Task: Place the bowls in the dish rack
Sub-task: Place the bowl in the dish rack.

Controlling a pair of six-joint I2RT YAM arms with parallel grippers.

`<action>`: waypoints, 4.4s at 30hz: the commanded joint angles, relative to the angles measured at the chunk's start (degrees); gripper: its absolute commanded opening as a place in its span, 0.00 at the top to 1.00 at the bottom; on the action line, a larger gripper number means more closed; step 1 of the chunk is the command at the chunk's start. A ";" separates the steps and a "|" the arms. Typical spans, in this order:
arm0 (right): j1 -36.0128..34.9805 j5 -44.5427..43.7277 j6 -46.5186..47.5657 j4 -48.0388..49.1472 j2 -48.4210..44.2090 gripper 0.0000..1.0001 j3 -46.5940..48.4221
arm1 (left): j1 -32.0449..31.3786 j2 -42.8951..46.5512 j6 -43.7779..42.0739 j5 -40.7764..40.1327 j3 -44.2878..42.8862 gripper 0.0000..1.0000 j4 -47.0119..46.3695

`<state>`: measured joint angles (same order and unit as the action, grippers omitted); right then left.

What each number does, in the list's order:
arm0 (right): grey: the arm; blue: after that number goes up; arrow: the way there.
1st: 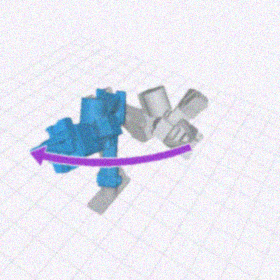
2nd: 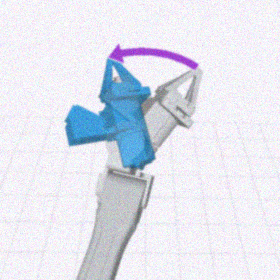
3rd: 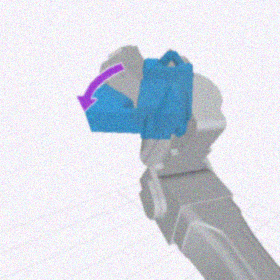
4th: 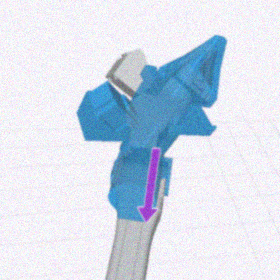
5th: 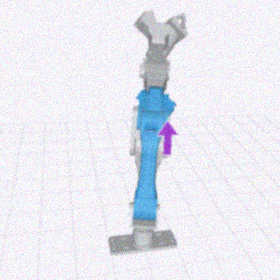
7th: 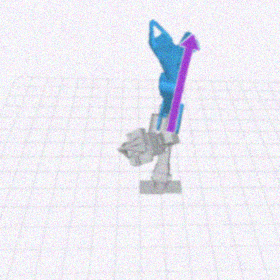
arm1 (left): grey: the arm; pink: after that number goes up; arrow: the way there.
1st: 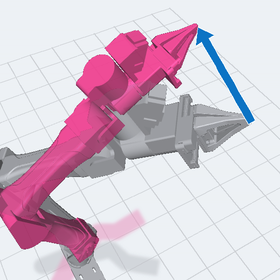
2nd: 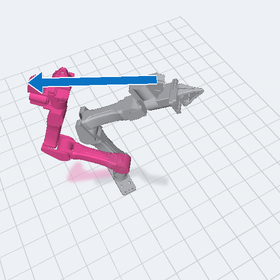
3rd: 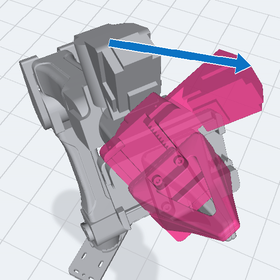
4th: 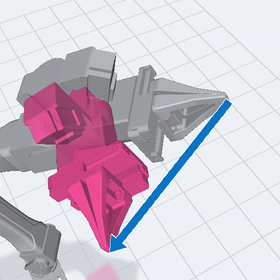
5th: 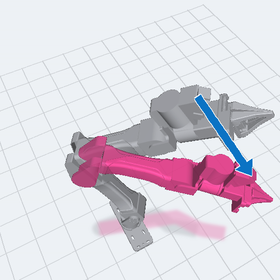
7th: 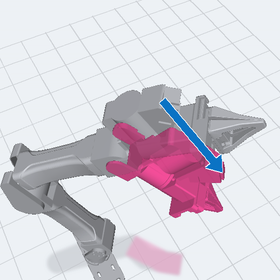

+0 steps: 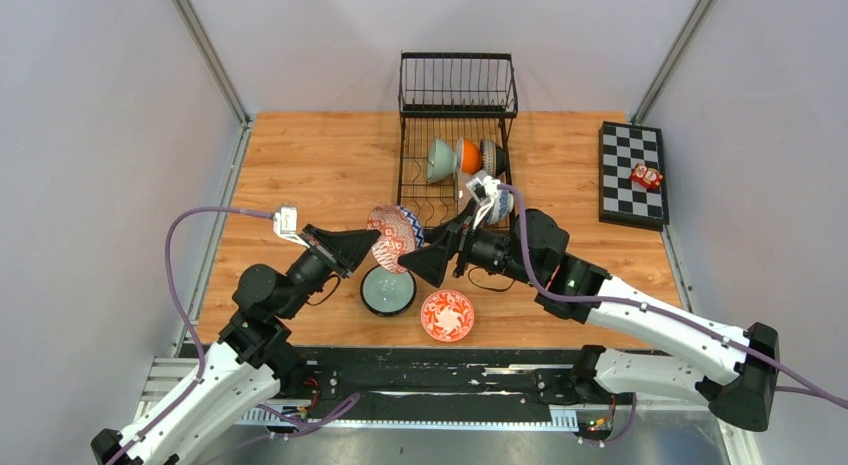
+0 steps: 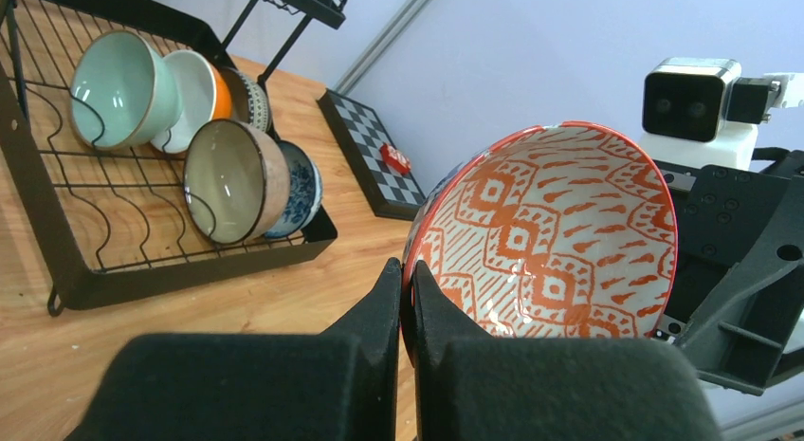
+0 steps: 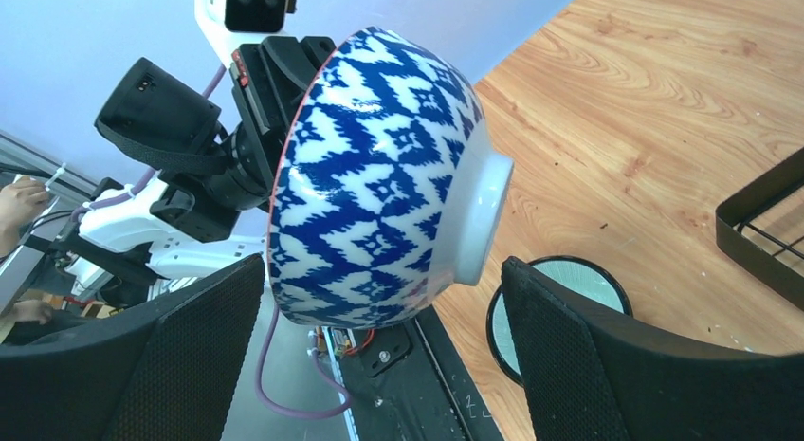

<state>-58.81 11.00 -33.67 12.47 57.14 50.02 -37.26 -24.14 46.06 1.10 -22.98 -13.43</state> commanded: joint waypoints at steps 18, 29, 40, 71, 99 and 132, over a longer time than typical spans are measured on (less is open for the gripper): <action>-4.19 -1.61 1.25 2.58 -0.03 0.14 3.81 | 0.42 0.72 1.93 0.08 0.75 1.00 -7.38; -4.73 -3.30 1.74 2.47 0.33 0.14 4.29 | 0.42 0.13 2.02 1.53 0.75 1.00 -8.31; -5.17 -3.91 2.52 1.75 1.22 0.95 5.49 | 0.43 0.01 2.24 2.75 0.83 1.00 -8.54; -6.04 -20.76 12.83 -7.58 0.40 0.97 8.39 | 0.42 2.74 -6.35 -5.42 -7.41 0.23 15.84; 0.17 -38.44 26.41 -21.66 27.84 0.97 26.49 | 0.43 5.41 -20.61 -13.36 -17.59 0.00 45.54; 13.52 -31.14 18.05 -26.53 53.60 0.97 39.32 | 0.42 5.23 -22.16 -20.44 -19.20 0.00 53.22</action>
<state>-46.83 -20.75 -13.61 -14.20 109.71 86.87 -36.93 -19.55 25.89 -18.31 -42.41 39.05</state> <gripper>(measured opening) 0.695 0.997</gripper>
